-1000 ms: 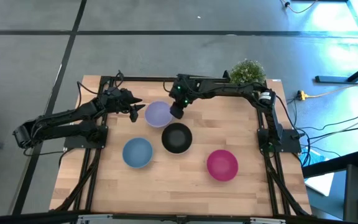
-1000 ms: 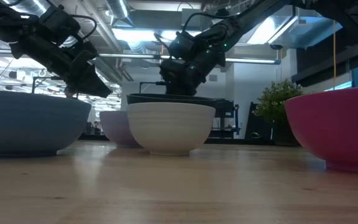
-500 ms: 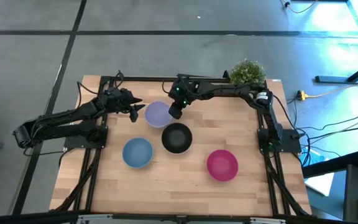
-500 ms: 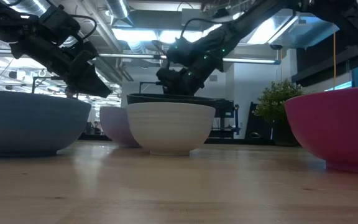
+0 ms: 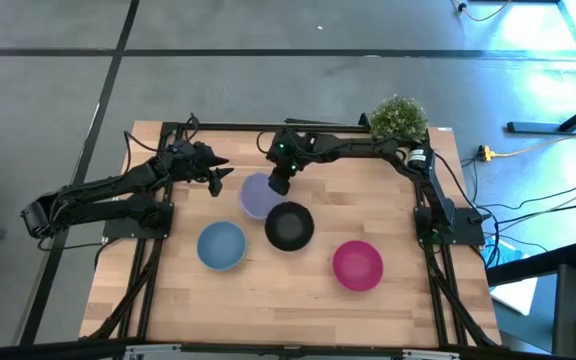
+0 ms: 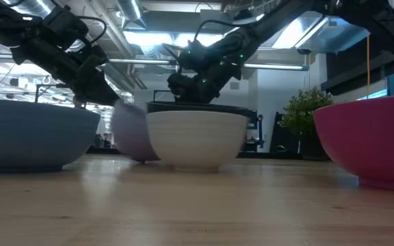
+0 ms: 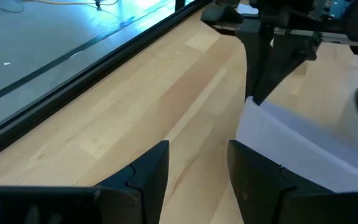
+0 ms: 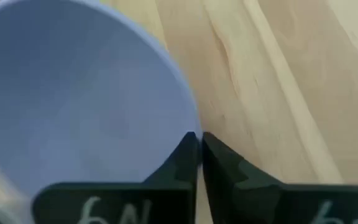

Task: Nest bowls inside each other
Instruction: Stack the purple bowl on top of the black bowl

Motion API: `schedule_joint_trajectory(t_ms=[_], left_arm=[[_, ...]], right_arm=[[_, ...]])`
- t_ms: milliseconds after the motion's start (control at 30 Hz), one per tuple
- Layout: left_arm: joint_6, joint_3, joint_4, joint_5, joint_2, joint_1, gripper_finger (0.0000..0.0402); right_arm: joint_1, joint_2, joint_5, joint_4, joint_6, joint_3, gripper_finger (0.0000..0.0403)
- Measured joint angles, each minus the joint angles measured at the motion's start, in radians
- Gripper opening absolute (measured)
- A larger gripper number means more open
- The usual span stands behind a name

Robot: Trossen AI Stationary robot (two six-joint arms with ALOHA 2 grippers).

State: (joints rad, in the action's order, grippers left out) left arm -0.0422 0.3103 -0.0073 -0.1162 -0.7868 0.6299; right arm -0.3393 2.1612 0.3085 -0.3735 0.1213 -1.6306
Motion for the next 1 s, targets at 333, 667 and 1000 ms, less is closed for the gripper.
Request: schedule_joint_trajectory(t_ms=[333,667,1000], left_arm=[[0.001,0.0,0.001,0.0,0.0,0.0,0.0158],[0.001,0.0,0.013,0.0,0.0,0.0,0.0158],[0.0,0.0,0.018,0.0,0.0,0.0,0.0158]], right_arm=[[-0.004,0.0,-0.001,-0.031,-0.011,-0.022,0.0007],[-0.033,0.001,-0.118,-0.425,-0.185,-0.268,0.0006],[-0.045,-0.001,-0.13,-0.908,-0.28,-0.657,0.0006]])
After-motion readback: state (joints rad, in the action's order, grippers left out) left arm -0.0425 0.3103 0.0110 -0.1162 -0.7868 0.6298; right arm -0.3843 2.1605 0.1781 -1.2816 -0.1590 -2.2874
